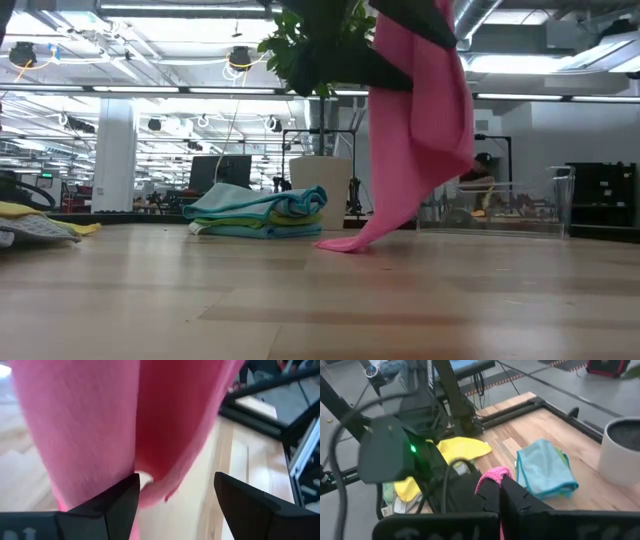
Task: Fold microfiber towels
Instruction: Fold the pink microfiber towel
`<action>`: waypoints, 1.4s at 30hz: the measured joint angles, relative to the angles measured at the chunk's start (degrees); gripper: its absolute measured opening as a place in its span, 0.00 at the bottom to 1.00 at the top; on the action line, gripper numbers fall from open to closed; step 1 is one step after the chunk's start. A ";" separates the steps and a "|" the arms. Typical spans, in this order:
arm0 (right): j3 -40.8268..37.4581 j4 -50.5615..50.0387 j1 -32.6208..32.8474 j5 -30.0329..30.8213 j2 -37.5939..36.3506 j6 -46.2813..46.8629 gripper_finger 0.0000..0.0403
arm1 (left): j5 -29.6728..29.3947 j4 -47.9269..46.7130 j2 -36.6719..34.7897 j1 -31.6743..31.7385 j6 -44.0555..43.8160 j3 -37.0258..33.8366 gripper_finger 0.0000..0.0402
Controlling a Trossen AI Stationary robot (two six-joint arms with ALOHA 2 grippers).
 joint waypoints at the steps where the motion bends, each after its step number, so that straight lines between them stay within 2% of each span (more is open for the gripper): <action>1: 0.00 0.84 0.00 0.04 0.00 -0.74 0.04 | 0.52 -0.48 0.04 0.00 -0.02 -0.04 0.62; 14: 0.00 8.45 -0.81 -1.43 -0.04 -4.04 0.03 | -0.06 -0.45 0.06 0.37 0.98 -0.06 0.62; 22: 0.42 8.11 -0.81 -1.39 -0.76 -4.21 0.03 | 2.43 -1.94 0.06 0.30 1.29 -0.06 0.62; 26: 2.29 8.10 -0.81 -1.39 -0.81 -7.16 0.04 | 4.03 -2.25 0.06 0.19 1.35 -0.06 0.62; 42: 3.78 4.14 -0.61 -1.28 -0.87 -7.01 0.04 | 3.42 -3.48 0.06 -0.07 -0.11 -0.06 0.62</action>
